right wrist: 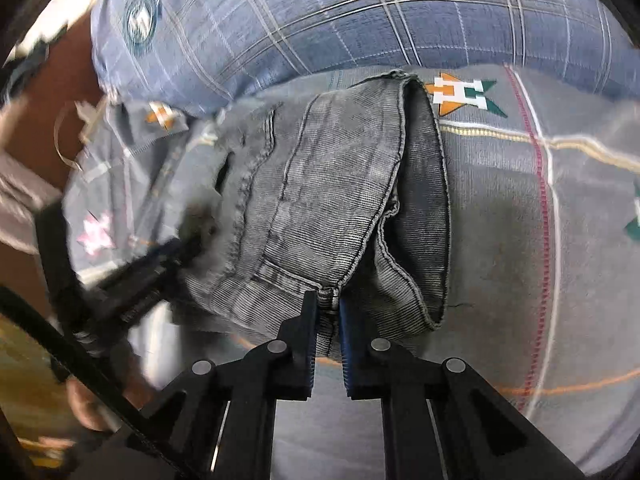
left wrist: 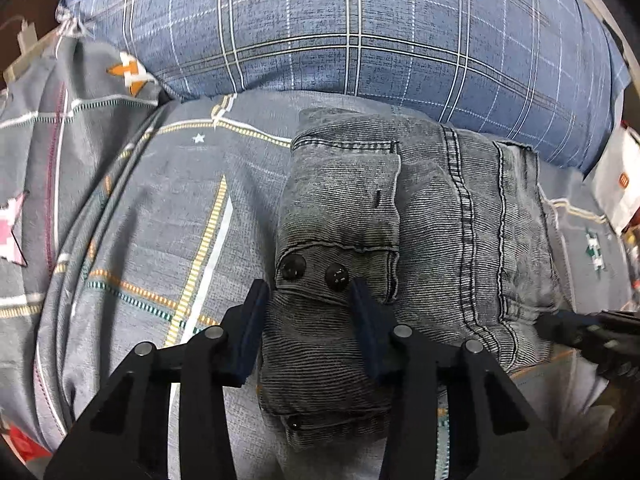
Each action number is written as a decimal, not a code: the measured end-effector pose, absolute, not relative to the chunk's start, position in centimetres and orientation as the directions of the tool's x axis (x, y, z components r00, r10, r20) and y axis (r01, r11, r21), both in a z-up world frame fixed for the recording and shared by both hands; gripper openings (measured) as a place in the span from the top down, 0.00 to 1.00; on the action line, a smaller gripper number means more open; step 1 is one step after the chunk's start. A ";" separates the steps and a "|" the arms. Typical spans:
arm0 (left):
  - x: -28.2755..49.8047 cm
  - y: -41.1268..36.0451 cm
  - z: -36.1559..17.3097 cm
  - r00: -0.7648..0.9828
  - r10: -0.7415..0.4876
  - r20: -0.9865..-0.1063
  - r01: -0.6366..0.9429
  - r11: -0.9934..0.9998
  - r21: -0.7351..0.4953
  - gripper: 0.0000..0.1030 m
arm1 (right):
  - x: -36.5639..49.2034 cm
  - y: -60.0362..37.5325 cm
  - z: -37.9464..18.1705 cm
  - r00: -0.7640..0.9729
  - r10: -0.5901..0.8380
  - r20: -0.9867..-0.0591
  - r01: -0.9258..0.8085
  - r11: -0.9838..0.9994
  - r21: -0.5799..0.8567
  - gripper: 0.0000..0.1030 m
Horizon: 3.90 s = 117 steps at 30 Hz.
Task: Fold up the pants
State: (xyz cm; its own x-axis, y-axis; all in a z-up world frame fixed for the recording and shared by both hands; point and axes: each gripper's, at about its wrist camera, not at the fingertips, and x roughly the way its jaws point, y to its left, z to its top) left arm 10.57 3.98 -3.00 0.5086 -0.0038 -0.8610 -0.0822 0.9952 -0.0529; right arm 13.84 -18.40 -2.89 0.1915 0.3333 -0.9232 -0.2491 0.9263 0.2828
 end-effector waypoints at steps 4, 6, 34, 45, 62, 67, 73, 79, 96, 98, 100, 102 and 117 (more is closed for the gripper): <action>10.0 2.7 -3.2 0.547 0.082 -0.833 -0.076 0.996 0.048 0.59 | 14.0 -18.4 -3.5 0.174 0.331 -0.928 -0.247 0.927 0.284 0.91; 9.7 2.4 -3.0 0.562 0.107 -0.820 -0.070 0.994 0.082 0.58 | 14.1 -18.5 -3.7 0.169 0.334 -0.927 -0.246 0.925 0.289 0.91; 0.9 2.9 0.2 0.704 0.158 -0.692 -0.181 0.983 0.039 0.25 | 3.1 -20.8 1.5 0.573 0.410 -0.709 -0.257 0.912 0.320 0.29; -0.5 1.6 0.7 0.707 0.207 -0.677 -0.185 0.977 0.105 0.19 | 0.5 -20.6 3.0 0.704 0.336 -0.626 -0.229 0.941 0.248 0.20; -0.5 1.6 1.1 0.698 0.192 -0.690 -0.173 0.980 0.098 0.19 | 0.9 -19.8 1.7 0.649 0.392 -0.652 -0.265 0.920 0.289 0.20; -0.4 1.7 1.2 0.696 0.185 -0.694 -0.172 0.981 0.089 0.19 | 1.0 -19.7 1.6 0.646 0.383 -0.660 -0.262 0.924 0.279 0.20; -0.3 1.8 1.1 0.690 0.194 -0.698 -0.182 0.979 0.092 0.19 | 1.0 -19.6 1.5 0.645 0.372 -0.667 -0.262 0.928 0.265 0.20; -0.4 1.9 1.1 0.690 0.193 -0.697 -0.184 0.979 0.089 0.19 | 1.0 -19.5 1.3 0.647 0.360 -0.673 -0.254 0.933 0.255 0.20; -0.5 1.7 1.2 0.701 0.178 -0.691 -0.169 0.982 0.082 0.19 | 1.4 -19.9 1.2 0.658 0.304 -0.688 -0.222 0.953 0.208 0.20; -0.6 1.5 1.3 0.703 0.180 -0.688 -0.167 0.982 0.087 0.19 | 1.4 -20.0 1.3 0.663 0.298 -0.687 -0.219 0.954 0.203 0.20; -0.7 1.4 1.4 0.707 0.177 -0.685 -0.164 0.983 0.084 0.19 | 1.6 -20.0 1.2 0.663 0.288 -0.691 -0.213 0.957 0.195 0.20; -0.8 1.4 1.5 0.712 0.179 -0.679 -0.165 0.983 0.087 0.19 | 1.7 -20.1 1.1 0.657 0.286 -0.698 -0.213 0.958 0.192 0.20; -0.7 0.7 1.4 0.717 0.132 -0.684 -0.105 0.991 0.082 0.19 | 1.5 -19.4 1.3 0.680 0.174 -0.712 -0.190 0.980 0.058 0.20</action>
